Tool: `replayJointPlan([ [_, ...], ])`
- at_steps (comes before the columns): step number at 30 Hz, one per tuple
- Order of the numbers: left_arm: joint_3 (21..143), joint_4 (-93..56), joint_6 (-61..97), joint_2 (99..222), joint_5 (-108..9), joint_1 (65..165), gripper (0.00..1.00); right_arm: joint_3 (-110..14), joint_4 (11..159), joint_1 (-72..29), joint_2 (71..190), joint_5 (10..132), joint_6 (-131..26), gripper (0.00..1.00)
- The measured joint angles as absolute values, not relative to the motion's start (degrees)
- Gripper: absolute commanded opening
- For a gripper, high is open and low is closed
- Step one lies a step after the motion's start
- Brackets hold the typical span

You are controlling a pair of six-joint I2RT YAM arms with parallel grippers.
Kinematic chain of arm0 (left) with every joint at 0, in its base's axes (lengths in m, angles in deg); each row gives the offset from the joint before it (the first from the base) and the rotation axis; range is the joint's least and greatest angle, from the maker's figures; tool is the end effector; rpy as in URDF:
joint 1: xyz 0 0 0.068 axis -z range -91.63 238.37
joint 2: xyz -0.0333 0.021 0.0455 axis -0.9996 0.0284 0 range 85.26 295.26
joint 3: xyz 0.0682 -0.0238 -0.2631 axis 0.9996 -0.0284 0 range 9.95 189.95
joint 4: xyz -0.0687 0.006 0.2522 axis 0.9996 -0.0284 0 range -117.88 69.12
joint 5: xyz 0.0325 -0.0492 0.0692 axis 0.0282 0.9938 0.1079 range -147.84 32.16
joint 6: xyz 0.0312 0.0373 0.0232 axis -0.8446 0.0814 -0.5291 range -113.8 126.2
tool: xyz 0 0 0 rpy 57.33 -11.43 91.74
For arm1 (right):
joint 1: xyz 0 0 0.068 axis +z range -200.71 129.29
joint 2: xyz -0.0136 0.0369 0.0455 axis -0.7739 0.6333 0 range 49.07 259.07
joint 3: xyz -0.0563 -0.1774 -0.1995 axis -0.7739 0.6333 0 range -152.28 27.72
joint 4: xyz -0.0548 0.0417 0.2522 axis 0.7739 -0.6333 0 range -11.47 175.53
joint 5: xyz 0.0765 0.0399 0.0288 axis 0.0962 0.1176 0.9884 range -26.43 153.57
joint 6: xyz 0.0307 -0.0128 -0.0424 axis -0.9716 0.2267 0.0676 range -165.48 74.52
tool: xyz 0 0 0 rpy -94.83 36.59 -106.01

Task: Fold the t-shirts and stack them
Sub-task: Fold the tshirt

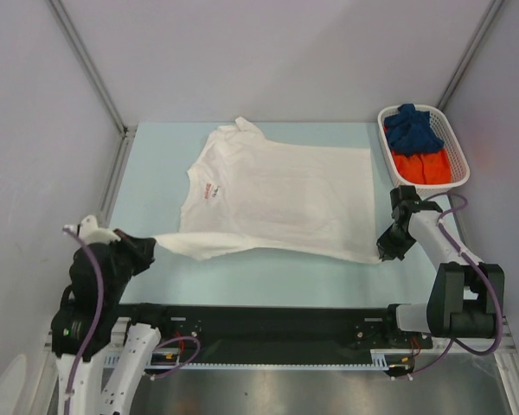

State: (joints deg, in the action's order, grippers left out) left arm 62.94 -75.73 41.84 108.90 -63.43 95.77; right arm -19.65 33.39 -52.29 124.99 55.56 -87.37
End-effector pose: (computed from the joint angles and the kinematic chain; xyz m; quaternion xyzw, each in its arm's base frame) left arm 0.0610 -0.0044 0.3448 -0.2313 0.8129 -0.1572 0.5110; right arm 0.2171 -0.0109 0.1974 0.3735 0.9214 -0.0375 0.1001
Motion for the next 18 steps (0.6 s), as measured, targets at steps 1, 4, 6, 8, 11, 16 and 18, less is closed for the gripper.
replayJointPlan([
  [1, 63.81, -77.83, 42.48, 106.08, -64.11, 95.77, 0.0, -19.67, 33.29, -52.25, 124.95, 55.78, -87.28, 0.0],
  [4, 66.13, -84.25, 44.49, 99.83, -65.46, 95.77, 0.0, -19.67, 33.0, -51.96, 124.93, 56.13, -86.95, 0.0],
  [6, 66.68, -88.39, 45.65, 96.83, -66.23, 95.77, 0.0, -19.67, 32.89, -51.77, 124.9, 56.11, -86.54, 0.0],
  [8, 66.79, -92.41, 46.69, 94.43, -66.75, 95.77, 0.0, -19.67, 32.74, -51.77, 124.86, 56.11, -86.23, 0.0],
  [11, 66.66, -95.75, 47.48, 92.51, -66.66, 95.77, 0.0, -19.67, 32.52, -51.7, 124.49, 56.11, -85.88, 0.0],
  [16, 62.83, -95.12, 47.72, 92.05, -65.64, 95.77, 0.0, -19.52, 32.0, -51.61, 122.98, 56.11, -85.75, 0.0],
  [18, 60.86, -93.76, 47.53, 92.68, -64.81, 95.77, 0.0, -19.24, 31.65, -51.61, 122.43, 56.06, -85.75, 0.0],
])
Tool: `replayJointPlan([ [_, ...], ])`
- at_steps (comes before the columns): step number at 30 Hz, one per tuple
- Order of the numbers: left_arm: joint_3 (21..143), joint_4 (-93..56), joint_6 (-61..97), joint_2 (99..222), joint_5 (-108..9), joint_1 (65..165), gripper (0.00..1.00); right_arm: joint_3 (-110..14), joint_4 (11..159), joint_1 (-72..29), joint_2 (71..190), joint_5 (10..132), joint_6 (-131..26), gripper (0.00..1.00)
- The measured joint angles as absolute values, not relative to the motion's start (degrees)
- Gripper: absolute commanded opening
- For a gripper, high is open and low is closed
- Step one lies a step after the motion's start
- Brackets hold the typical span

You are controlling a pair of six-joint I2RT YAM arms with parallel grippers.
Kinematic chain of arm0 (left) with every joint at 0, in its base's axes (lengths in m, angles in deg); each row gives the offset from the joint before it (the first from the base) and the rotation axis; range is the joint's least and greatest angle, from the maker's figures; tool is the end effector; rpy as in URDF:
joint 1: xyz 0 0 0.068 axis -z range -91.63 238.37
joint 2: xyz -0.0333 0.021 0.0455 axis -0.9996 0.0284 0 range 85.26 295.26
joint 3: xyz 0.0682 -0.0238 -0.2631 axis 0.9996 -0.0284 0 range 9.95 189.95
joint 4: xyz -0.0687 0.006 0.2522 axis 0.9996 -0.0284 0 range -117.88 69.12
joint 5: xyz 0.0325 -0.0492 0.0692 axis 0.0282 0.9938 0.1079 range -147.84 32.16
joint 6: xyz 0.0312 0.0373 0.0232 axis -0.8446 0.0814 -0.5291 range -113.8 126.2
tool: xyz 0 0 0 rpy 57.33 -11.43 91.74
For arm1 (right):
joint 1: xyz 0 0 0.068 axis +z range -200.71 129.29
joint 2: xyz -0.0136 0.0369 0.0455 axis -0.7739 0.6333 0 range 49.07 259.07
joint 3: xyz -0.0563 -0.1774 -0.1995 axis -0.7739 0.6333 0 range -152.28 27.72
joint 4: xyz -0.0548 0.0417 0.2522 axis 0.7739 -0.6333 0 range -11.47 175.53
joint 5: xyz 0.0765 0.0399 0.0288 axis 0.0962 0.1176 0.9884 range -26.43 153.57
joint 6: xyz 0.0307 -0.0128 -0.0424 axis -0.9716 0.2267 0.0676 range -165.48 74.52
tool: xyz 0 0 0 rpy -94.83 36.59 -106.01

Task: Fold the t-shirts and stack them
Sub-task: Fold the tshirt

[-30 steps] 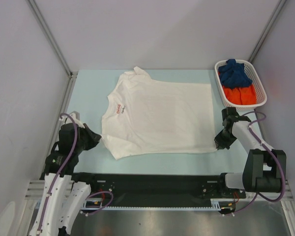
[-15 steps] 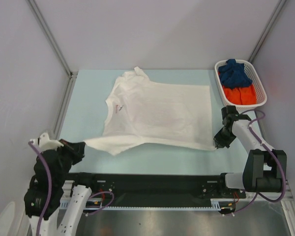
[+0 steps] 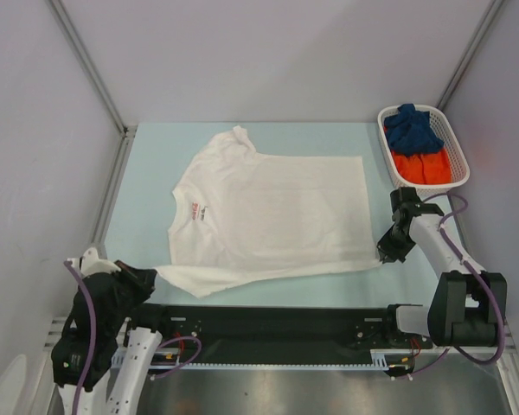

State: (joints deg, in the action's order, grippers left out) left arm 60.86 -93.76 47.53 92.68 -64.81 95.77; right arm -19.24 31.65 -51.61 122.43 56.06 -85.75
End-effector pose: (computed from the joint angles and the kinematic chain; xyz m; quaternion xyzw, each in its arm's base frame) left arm -0.0094 0.0056 0.3062 -0.2807 0.8153 -0.1600 0.4805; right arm 0.2088 -0.0079 0.2035 0.3548 0.9288 -0.0330 0.1017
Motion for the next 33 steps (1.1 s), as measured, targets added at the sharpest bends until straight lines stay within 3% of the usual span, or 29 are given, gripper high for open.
replayJointPlan([
  [14, 57.78, -72.69, 39.57, 115.74, -57.79, 95.77, 0.0, -20.07, 31.58, -51.61, 123.77, 57.0, -82.95, 0.0],
  [22, 60.82, -61.7, 36.71, 133.22, -57.22, 95.77, 0.0, -30.58, 33.68, -51.59, 132.14, 59.93, -78.82, 0.0],
  [33, 70.35, -53.63, 32.66, 148.31, -58.16, 95.77, 0.0, -44.15, 34.47, -51.55, 142.72, 64.33, -76.35, 0.0],
])
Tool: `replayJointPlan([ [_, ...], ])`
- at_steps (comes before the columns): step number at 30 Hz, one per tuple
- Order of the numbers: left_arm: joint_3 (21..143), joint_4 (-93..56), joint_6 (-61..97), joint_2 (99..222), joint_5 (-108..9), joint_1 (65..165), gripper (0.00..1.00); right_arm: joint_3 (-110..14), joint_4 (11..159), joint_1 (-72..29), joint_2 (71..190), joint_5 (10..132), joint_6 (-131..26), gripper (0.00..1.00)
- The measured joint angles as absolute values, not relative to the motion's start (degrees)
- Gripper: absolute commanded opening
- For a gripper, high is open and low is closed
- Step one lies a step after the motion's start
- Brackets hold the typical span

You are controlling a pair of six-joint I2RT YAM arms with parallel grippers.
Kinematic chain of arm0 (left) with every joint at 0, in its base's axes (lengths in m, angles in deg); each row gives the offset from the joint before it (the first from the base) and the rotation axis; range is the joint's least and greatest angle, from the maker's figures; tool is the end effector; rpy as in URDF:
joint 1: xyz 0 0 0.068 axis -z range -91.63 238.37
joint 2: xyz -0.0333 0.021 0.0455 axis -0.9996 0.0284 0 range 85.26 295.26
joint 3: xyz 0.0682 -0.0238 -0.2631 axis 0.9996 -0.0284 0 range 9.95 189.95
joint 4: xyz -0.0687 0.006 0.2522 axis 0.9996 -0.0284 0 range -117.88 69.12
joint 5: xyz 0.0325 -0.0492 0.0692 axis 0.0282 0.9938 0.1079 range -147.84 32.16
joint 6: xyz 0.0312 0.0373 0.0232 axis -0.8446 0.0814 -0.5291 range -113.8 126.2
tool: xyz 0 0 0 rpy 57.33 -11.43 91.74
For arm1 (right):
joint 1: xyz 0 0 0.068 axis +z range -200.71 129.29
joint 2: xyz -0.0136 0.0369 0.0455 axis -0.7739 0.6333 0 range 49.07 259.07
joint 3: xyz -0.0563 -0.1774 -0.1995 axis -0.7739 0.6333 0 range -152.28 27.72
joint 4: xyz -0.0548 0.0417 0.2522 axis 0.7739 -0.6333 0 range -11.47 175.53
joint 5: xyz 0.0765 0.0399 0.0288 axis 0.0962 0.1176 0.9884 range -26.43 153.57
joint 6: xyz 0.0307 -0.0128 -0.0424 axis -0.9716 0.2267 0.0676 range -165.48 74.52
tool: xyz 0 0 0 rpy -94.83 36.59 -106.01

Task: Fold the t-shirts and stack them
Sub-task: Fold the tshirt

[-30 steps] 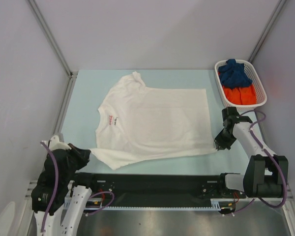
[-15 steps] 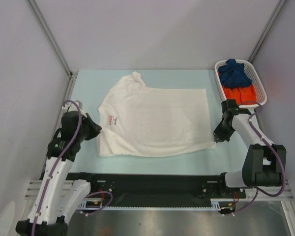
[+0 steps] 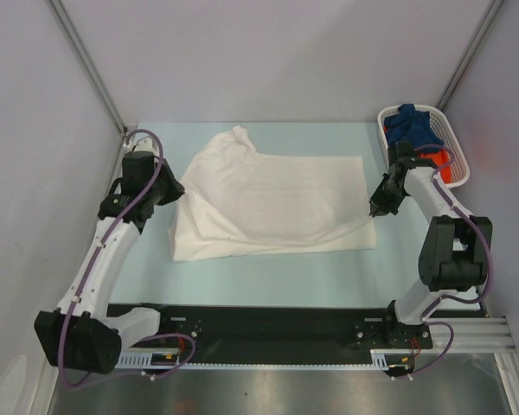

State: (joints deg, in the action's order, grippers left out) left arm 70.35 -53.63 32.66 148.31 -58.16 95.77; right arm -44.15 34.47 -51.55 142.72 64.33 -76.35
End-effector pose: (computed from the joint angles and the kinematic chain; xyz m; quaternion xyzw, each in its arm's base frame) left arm 0.2353 -0.0304 0.3341 -0.1483 0.8761 -0.1312 0.4395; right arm 0.3188 -0.0042 0.2371 0.2693 0.9514 0.0450 0.1425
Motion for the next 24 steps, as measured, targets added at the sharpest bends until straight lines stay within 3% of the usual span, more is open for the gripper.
replayJointPlan([
  [24, 82.65, -47.54, 26.54, 168.41, -58.73, 95.77, 0.0, -55.28, 35.01, -51.68, 156.62, 67.17, -74.93, 0.03],
])
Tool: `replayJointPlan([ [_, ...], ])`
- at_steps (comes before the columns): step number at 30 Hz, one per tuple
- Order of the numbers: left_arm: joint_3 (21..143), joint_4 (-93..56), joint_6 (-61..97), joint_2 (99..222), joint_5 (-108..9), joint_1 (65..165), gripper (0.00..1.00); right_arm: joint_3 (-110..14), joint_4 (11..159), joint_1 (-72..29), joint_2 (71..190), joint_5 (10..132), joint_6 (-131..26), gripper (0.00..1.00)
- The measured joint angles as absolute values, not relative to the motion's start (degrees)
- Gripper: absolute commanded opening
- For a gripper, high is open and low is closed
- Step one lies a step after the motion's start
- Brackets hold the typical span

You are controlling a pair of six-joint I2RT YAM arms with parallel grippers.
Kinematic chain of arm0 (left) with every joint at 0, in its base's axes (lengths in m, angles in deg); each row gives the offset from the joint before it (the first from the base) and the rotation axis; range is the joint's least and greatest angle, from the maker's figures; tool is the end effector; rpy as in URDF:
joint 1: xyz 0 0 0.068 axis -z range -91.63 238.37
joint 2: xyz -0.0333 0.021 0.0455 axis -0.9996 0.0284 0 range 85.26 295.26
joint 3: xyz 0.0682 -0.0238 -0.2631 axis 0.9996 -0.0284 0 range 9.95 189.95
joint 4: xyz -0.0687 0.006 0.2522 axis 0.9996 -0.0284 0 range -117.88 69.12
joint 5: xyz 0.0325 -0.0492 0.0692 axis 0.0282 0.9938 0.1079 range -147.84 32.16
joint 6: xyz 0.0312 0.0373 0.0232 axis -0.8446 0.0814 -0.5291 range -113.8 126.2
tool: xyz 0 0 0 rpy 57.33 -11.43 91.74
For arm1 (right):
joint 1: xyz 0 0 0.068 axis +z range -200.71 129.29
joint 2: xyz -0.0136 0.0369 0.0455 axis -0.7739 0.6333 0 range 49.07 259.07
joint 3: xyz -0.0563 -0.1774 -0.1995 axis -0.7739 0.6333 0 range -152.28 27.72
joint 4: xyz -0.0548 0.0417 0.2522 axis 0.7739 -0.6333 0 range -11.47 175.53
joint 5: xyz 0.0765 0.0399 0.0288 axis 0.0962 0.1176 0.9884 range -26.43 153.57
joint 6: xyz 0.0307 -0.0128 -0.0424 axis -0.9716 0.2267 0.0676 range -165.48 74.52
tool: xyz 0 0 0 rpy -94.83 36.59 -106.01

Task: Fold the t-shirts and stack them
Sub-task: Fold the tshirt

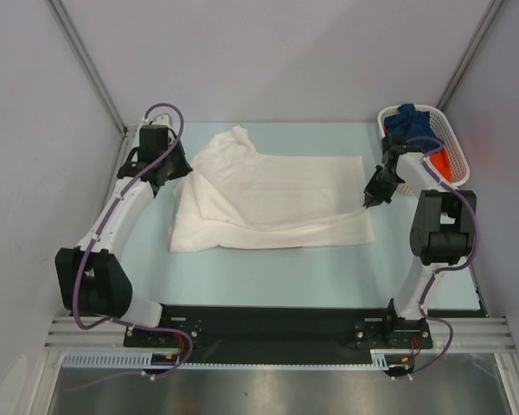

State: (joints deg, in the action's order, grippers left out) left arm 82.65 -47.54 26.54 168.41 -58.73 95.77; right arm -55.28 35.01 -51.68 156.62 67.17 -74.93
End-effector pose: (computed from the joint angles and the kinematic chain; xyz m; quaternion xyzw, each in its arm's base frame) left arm 0.3252 -0.0417 0.3242 -0.1043 0.8892 -0.1000 0.4340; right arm 0.3755 -0.0041 0.2122 0.2561 0.9574 0.0621 0.1183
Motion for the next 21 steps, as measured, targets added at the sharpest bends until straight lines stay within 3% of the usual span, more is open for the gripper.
replayJointPlan([
  [3, 83.97, -47.67, 26.04, 170.47, -58.8, 95.77, 0.06, -56.41, 35.08, -51.68, 158.54, 67.52, -74.95, 0.05],
  [6, 85.91, -48.56, 25.45, 173.51, -59.12, 95.77, 0.32, -57.9, 34.95, -51.68, 160.31, 67.58, -74.91, 0.15],
  [9, 87.57, -49.98, 25.47, 176.22, -60.98, 95.73, 0.5, -59.82, 34.86, -51.68, 161.82, 67.56, -74.49, 0.41],
  [10, 87.94, -50.99, 25.65, 176.5, -62.14, 95.71, 0.99, -60.63, 34.64, -51.77, 162.21, 67.5, -74.14, 0.56],
  [13, 89.3, -54.55, 26.04, 176.15, -65.79, 95.51, 1.0, -62.47, 33.59, -52.12, 162.65, 66.6, -72.83, 0.76],
  [17, 84.88, -56.17, 28.66, 168.65, -67.12, 93.54, 0.97, -60.63, 32.13, -52.86, 160.03, 64.48, -71.3, 0.84],
  [21, 70.17, -57.09, 34.48, 151.32, -64.26, 88.82, 0.91, -51.5, 31.56, -53.82, 150.54, 65.88, -70.76, 0.84],
])
